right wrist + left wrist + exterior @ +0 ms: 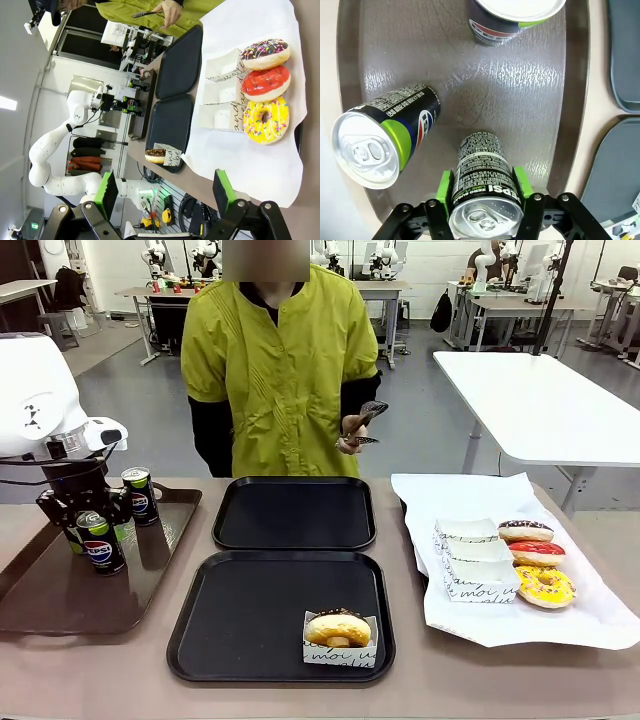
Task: Set up donuts and drinks on trays.
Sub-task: Pick up one Pepsi coke and place it on the Flat Tray.
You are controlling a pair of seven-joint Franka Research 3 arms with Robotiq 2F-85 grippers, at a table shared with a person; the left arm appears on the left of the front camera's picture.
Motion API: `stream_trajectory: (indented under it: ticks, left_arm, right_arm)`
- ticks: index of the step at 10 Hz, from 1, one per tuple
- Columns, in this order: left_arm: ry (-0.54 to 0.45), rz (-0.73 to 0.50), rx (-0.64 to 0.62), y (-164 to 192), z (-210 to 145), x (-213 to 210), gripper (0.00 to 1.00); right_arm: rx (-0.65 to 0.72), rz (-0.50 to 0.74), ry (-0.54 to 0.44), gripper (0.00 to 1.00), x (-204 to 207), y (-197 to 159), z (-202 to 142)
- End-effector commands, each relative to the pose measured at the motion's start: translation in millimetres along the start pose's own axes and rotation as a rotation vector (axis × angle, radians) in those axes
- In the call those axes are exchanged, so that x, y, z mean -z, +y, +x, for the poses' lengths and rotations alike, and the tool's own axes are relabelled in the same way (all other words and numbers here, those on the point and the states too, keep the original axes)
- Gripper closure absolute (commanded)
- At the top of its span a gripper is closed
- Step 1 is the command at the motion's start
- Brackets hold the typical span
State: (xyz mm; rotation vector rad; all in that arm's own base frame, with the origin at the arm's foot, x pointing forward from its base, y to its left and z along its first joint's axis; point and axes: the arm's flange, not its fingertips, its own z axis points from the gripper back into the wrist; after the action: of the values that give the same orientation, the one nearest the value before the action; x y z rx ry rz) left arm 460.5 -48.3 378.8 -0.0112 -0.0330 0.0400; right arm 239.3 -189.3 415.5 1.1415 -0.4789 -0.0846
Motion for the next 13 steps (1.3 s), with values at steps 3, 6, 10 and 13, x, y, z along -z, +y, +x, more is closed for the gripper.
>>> stream_trajectory:
  ticks: [3,6,10,13]
  left_arm:
    - [0.029,0.012,0.001,-3,-1,-13,1.00]
    - [0.082,0.027,0.057,-17,-37,-83,1.00]
    - [0.006,0.027,0.081,-19,-100,-162,1.00]
    - [0.013,0.035,0.063,-19,-103,-172,1.00]
  right_arm:
    - [-0.004,0.009,-0.001,0.00,0,0,0]
    - [-0.004,0.009,-0.001,0.00,0,0,0]
    - [-0.004,0.009,-0.001,0.00,0,0,0]
    - [-0.004,0.009,-0.001,0.00,0,0,0]
